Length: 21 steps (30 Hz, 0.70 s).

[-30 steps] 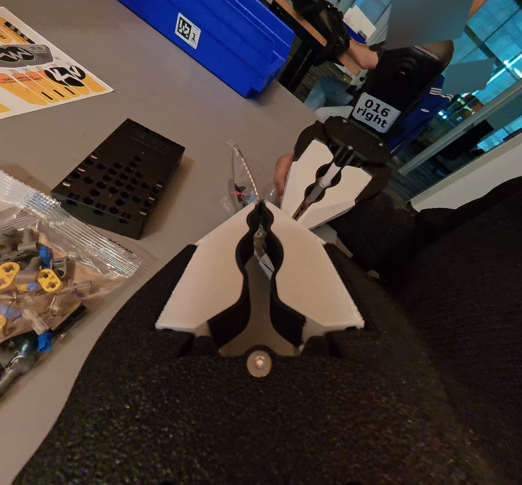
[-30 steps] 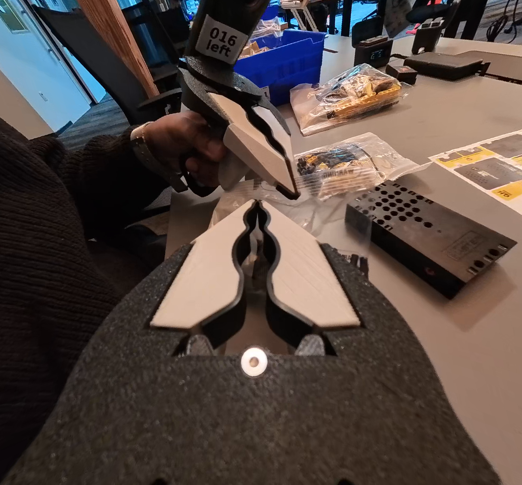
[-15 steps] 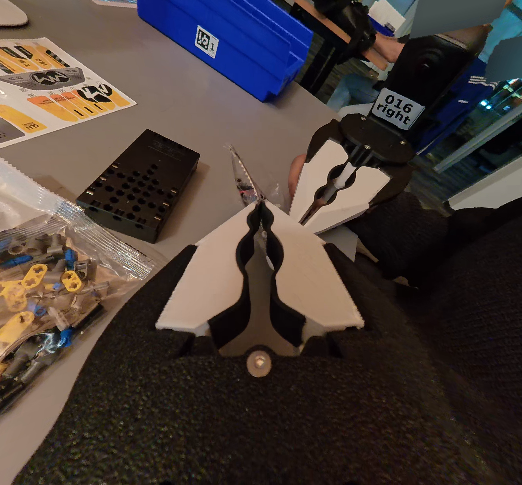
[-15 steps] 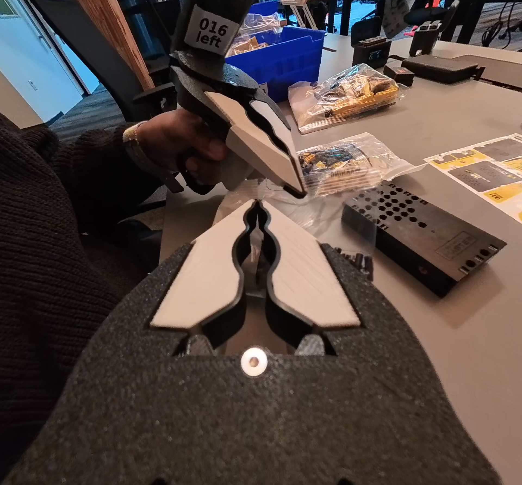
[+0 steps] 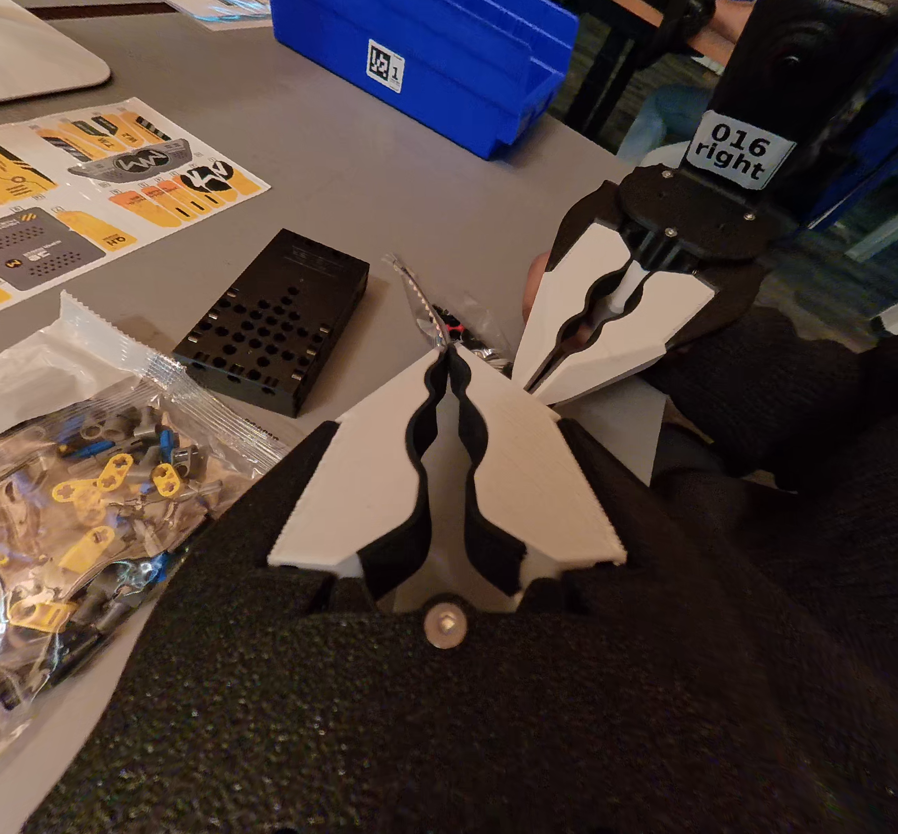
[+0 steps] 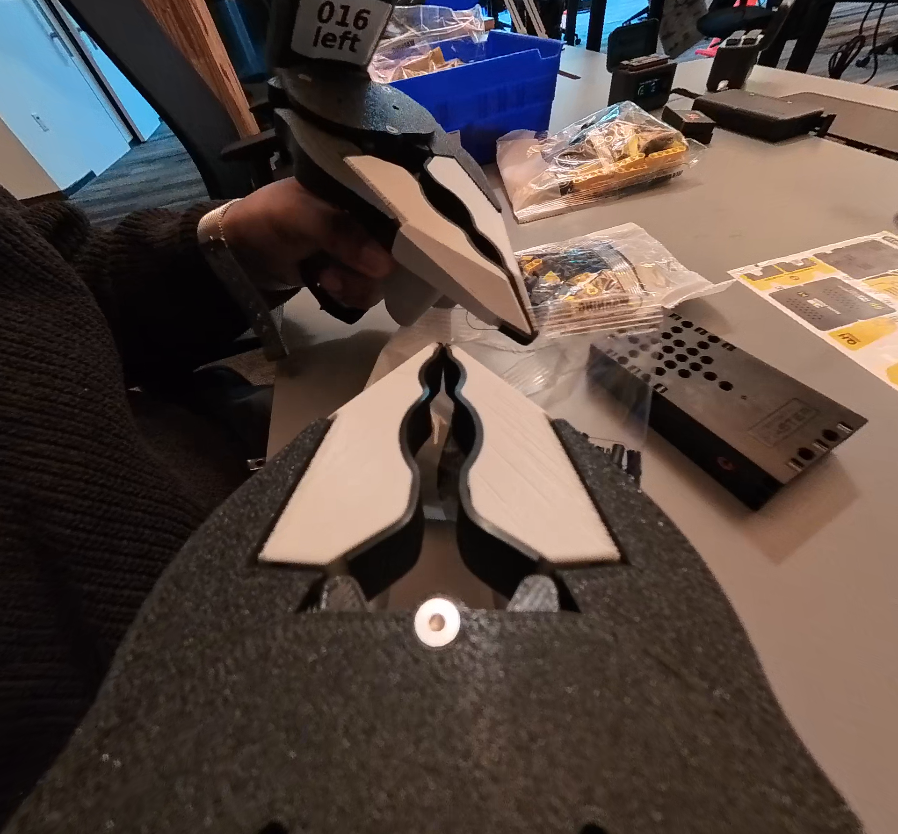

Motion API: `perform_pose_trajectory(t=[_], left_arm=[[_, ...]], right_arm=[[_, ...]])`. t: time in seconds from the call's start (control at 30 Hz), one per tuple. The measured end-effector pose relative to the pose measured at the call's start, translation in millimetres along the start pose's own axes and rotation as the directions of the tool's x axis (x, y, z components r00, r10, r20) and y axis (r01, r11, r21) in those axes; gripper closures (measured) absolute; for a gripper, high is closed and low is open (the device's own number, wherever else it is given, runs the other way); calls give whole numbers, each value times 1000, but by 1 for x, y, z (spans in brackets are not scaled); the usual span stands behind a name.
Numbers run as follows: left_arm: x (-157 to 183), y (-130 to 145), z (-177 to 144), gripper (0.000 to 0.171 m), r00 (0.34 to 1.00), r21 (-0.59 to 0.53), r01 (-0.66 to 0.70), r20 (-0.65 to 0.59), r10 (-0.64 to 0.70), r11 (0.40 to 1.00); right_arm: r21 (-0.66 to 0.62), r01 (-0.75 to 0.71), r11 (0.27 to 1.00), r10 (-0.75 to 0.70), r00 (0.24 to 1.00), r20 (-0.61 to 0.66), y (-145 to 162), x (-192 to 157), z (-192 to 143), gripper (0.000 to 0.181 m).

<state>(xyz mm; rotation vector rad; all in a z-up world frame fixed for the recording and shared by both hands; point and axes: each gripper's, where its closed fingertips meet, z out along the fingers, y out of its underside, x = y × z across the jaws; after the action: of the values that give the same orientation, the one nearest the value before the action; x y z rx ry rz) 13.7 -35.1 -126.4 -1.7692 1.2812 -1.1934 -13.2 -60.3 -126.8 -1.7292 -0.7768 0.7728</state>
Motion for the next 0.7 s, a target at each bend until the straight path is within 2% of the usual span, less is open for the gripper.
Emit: perform_pose_trajectory(t=[0.37, 0.57, 0.7], left_arm=[[-1, 3, 3, 171, 995, -27, -71, 66, 73, 997], [0, 3, 4, 171, 978, -59, -161, 127, 168, 985], [-1, 6, 3, 171, 986, -64, -135, 87, 141, 989]], right_arm=[[-25, 60, 998, -60, 998, -13, 4, -1, 0, 181], [-23, 90, 996, -90, 996, -4, 4, -4, -3, 181], [-35, 99, 994, -100, 995, -19, 5, -2, -2, 181]])
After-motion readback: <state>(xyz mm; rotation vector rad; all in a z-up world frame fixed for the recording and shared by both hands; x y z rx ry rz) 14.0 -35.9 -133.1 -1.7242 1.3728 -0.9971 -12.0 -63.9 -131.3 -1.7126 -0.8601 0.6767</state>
